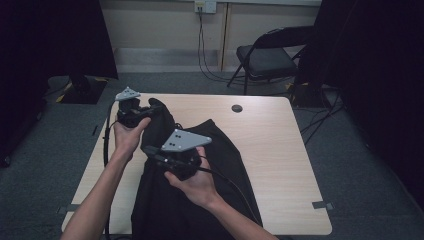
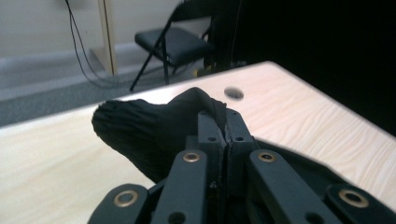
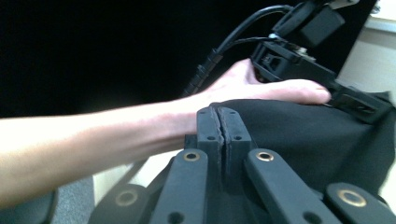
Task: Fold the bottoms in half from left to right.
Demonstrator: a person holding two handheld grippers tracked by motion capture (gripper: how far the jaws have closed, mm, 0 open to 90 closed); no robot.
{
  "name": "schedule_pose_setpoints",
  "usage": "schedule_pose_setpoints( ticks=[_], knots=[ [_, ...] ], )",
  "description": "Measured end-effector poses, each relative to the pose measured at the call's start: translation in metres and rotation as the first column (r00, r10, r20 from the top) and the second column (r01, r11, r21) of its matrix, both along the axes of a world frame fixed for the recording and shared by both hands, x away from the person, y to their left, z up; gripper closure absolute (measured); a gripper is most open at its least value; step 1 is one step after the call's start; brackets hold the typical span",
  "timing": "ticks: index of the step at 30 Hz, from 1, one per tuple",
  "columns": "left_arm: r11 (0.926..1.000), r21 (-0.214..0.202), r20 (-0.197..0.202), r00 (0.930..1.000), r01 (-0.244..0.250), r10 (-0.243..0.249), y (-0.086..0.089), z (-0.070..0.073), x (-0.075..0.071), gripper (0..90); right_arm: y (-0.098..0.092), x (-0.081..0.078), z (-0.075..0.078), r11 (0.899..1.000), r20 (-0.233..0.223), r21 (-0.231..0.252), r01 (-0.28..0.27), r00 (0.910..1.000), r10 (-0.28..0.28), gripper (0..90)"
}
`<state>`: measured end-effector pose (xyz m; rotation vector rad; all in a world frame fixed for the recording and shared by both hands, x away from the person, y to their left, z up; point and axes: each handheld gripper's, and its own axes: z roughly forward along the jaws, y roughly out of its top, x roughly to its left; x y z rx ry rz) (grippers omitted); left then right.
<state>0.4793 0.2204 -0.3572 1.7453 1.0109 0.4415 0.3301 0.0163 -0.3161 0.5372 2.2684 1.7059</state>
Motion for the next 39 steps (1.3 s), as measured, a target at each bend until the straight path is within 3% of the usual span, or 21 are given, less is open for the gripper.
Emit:
schedule_pose_setpoints(
  ticks=[3,7,9,16,23,28,31,33,34,35,37,39],
  knots=[
    [0.9997,0.007,-0.023,0.9995,0.022,-0.022,-0.014,-0.014,0.004,88.1,-0.020,0.001,-0.013,1.000,-0.024,-0.006,0.023,0.9994,-0.023,88.2],
    [0.9987,0.009,-0.031,0.9983,0.051,-0.051,-0.037,-0.022,0.009,88.1,-0.051,0.000,-0.023,0.998,-0.040,-0.015,0.065,0.9971,-0.065,88.2],
    [0.9967,0.042,-0.036,0.9971,0.069,-0.068,-0.051,-0.025,0.013,88.0,-0.066,-0.001,-0.029,0.996,-0.043,-0.022,0.087,0.9952,-0.088,88.2],
    [0.9918,0.060,-0.071,0.9915,0.113,-0.109,-0.089,-0.044,0.023,87.9,-0.114,0.000,-0.053,0.985,-0.074,-0.048,0.168,0.9824,-0.171,88.1],
    [0.9857,0.067,-0.109,0.9832,0.154,-0.147,-0.123,-0.070,0.036,87.4,-0.151,0.002,-0.085,0.965,-0.124,-0.111,0.238,0.9600,-0.251,88.0],
    [0.9842,0.055,-0.128,0.9787,0.169,-0.161,-0.144,-0.095,0.044,83.6,-0.172,0.010,-0.109,0.941,-0.152,-0.180,0.287,0.9368,-0.315,87.9],
    [0.9836,0.043,-0.115,0.9788,0.175,-0.169,-0.147,-0.096,0.041,68.0,-0.182,0.015,-0.128,0.923,-0.170,-0.232,0.306,0.9217,-0.349,87.9],
    [0.9840,0.048,-0.083,0.9825,0.171,-0.167,-0.145,-0.087,0.035,60.3,-0.187,0.019,-0.136,0.913,-0.187,-0.261,0.313,0.9119,-0.366,87.7],
    [0.9840,0.048,-0.083,0.9825,0.171,-0.167,-0.145,-0.087,0.035,55.2,-0.187,0.019,-0.136,0.913,-0.187,-0.261,0.313,0.9119,-0.366,87.7],
    [0.9840,0.027,-0.062,0.9828,0.176,-0.174,-0.138,-0.077,0.030,53.4,-0.189,0.021,-0.140,0.906,-0.192,-0.283,0.314,0.9071,-0.375,87.6],
    [0.9817,0.068,-0.064,0.9827,0.178,-0.174,-0.130,-0.072,0.024,52.9,-0.190,0.022,-0.141,0.900,-0.181,-0.304,0.311,0.9090,-0.375,87.0],
    [0.9765,0.108,-0.068,0.9813,0.186,-0.180,-0.120,-0.071,0.017,52.7,-0.193,0.021,-0.141,0.893,-0.180,-0.314,0.321,0.9041,-0.388,86.4]
  ],
)
